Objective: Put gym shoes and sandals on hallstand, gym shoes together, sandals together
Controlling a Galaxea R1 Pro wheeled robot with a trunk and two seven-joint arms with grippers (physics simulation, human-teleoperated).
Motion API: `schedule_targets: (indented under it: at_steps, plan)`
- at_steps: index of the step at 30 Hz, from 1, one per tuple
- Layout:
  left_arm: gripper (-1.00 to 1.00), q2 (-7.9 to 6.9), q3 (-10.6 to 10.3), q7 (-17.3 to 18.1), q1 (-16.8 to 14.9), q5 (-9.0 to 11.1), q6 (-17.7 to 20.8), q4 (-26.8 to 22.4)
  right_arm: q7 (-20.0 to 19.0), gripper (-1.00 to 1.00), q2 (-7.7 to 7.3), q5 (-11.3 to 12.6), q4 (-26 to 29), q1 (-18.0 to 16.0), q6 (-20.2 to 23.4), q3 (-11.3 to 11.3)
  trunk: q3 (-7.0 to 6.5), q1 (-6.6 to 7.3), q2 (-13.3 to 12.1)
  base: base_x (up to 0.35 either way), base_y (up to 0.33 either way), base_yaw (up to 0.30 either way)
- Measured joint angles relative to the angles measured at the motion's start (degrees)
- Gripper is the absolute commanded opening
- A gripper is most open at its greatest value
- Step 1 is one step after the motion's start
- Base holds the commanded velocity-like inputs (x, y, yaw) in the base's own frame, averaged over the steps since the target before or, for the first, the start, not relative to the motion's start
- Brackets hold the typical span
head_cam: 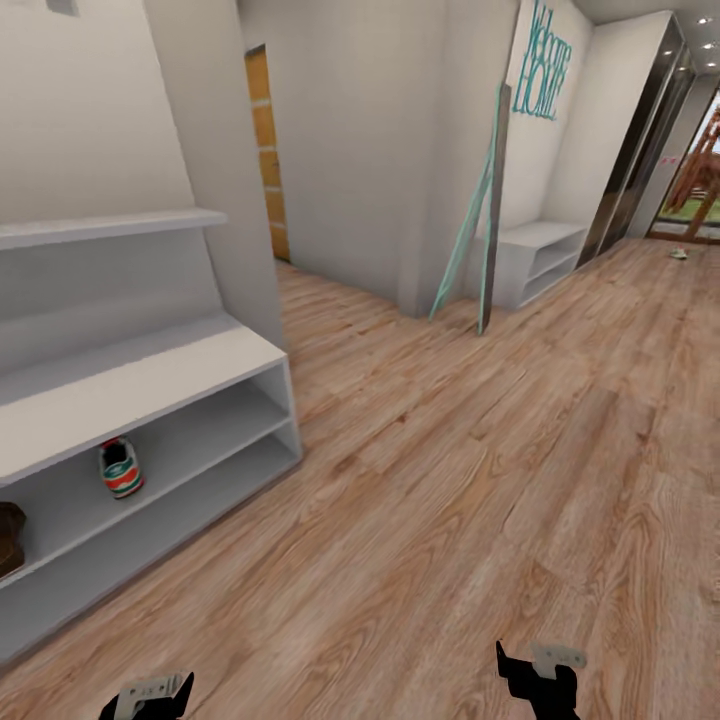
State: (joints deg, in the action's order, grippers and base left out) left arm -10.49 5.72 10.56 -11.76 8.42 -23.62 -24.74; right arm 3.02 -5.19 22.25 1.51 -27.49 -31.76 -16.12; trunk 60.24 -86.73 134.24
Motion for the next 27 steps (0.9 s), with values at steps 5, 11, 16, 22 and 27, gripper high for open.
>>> schedule_targets:
  at_steps: [5, 11, 16, 22, 27]
  plan:
    - [1.0, 0.05, 0.0, 0.0, 0.0, 0.0, 0.0, 0.0, 0.0, 1.0, 0.0, 0.0, 0.0, 0.0, 0.0, 0.0, 0.0, 0.0, 0.0, 0.326, -0.155, -0.3]
    - [1.0, 0.06, 0.0, 0.0, 0.0, 0.0, 0.0, 0.0, 0.0, 1.0, 0.06, 0.0, 0.0, 0.1, 0.0, 0.0, 0.0, 0.0, 0.0, 0.329, -0.116, -0.3]
    - [1.0, 0.03, 0.0, 0.0, 0.0, 0.0, 0.0, -0.1, -0.1, 1.0, 0.08, 0.0, 0.0, 0.1, 0.0, 0.0, 0.0, 0.0, 0.0, 0.331, -0.106, -0.3]
    - [1.0, 0.02, 0.1, -0.1, 0.0, 0.0, 0.0, 0.0, -0.1, 1.0, 0.09, 0.0, 0.0, 0.1, 0.0, -0.1, 0.0, 0.0, 0.0, 0.331, -0.109, -0.3]
    - [1.0, 0.07, -0.1, -3.3, 0.0, -0.1, 0.0, 0.0, 0.0, 1.0, 0.09, -0.1, 0.0, 0.1, 0.0, -0.1, 0.0, 0.0, 0.0, 0.331, -0.111, -0.3]
